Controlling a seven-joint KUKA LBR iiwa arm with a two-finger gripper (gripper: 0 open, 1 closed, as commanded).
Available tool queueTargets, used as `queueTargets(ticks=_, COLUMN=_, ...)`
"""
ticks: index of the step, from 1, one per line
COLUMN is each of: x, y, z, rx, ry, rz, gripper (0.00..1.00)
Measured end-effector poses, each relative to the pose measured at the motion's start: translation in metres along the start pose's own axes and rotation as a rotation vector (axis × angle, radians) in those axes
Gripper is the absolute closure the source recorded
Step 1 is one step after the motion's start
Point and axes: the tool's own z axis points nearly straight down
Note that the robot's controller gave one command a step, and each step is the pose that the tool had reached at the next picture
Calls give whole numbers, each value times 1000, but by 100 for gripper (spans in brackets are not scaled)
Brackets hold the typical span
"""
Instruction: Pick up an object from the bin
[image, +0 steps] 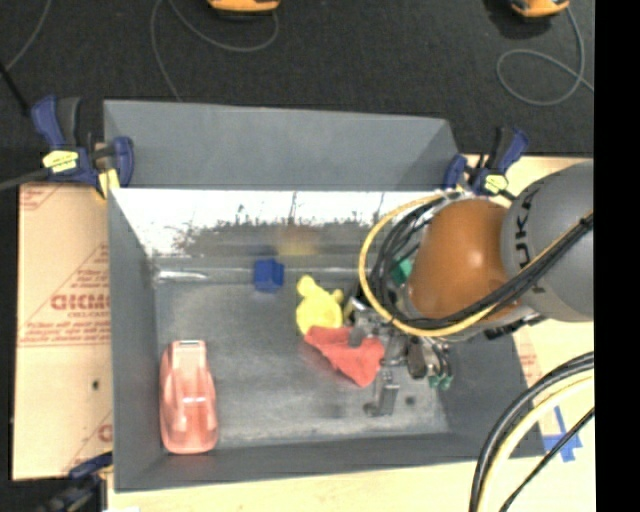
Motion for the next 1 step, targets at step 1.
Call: queueTargets(ticks=1, x=-9, y=-2, z=3, rx=1, ry=-6, rz=-54, gripper=0)
